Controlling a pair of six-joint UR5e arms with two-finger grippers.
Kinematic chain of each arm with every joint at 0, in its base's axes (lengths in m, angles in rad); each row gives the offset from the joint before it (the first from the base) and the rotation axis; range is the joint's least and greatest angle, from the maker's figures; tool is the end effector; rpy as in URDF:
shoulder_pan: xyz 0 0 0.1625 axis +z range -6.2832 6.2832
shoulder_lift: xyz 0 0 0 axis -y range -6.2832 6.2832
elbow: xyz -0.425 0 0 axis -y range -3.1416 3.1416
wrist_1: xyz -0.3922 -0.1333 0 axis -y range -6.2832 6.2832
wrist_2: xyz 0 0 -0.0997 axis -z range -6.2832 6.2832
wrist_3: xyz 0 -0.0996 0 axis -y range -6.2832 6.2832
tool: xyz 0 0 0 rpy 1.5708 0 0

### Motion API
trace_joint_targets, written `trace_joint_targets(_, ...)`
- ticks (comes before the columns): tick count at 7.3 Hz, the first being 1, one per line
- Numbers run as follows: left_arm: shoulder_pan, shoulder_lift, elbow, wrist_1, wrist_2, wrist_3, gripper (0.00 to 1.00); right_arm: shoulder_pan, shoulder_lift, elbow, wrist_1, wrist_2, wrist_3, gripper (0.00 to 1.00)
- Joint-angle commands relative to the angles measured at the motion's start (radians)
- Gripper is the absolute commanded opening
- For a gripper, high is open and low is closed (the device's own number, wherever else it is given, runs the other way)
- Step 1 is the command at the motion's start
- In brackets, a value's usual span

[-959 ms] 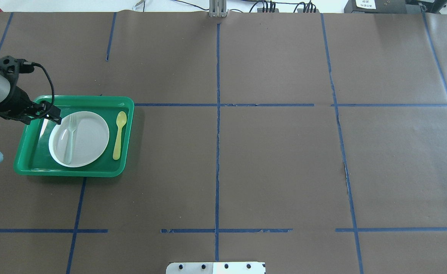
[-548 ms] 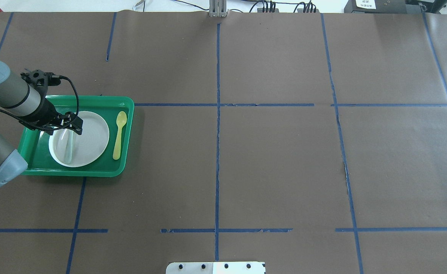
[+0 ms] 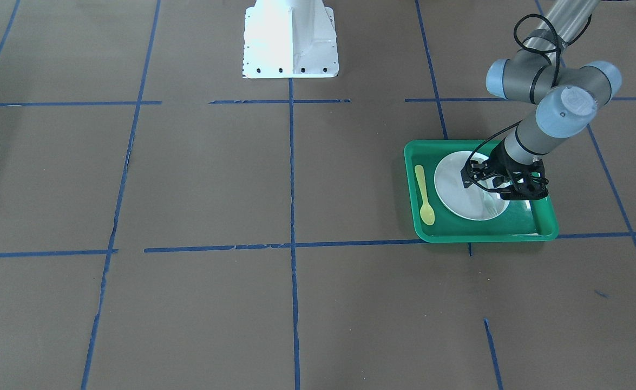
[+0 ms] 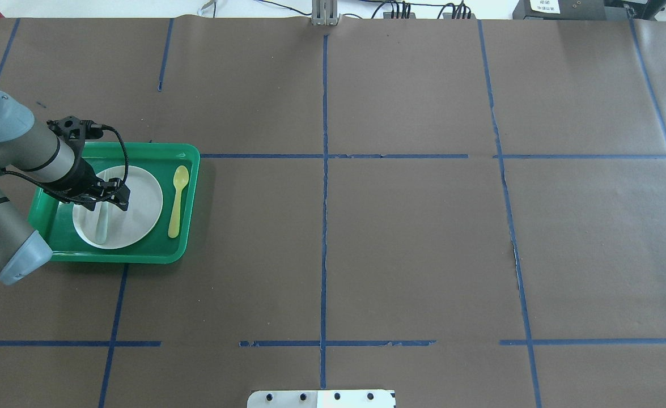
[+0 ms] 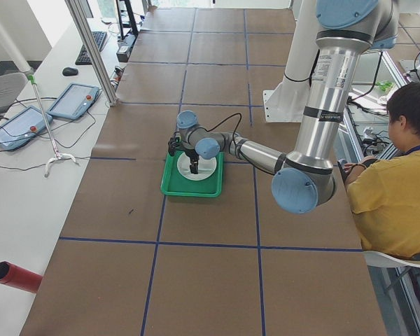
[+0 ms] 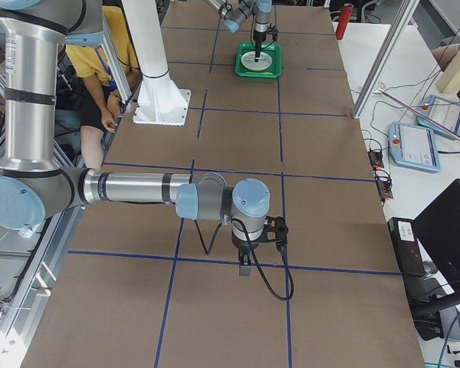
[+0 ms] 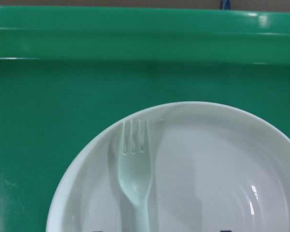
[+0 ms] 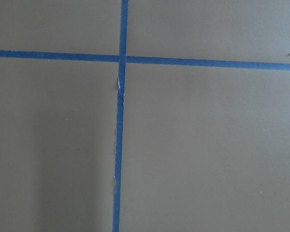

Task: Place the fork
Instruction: 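Lower the left gripper and grasp the pale green fork's handle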

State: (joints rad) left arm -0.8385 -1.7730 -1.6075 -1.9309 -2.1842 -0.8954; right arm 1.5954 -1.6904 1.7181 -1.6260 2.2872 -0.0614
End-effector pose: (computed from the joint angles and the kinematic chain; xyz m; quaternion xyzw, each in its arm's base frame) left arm 0.3411 -0.4930 0.4971 -0.0165 0.4026 0.0146 0.9151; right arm 0.0787 -0.4371 0.6514 0.0022 -0.3508 -0.0124 0.9364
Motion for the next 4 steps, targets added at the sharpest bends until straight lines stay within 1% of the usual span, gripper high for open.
trace_joint_targets(1,0.001,0.007,0.001,-0.002,0.0,0.004,0.67,0.0,0.0,0.0,0.0,0.0,0.0,1.0)
trace_joint_targets(3,0.001,0.012,0.001,-0.002,0.001,0.007,0.65,0.0,0.0,0.0,0.0,0.0,0.0,1.0)
trace_joint_targets(4,0.001,0.012,0.001,-0.002,0.001,0.006,0.55,0.0,0.0,0.0,0.0,0.0,0.0,1.0)
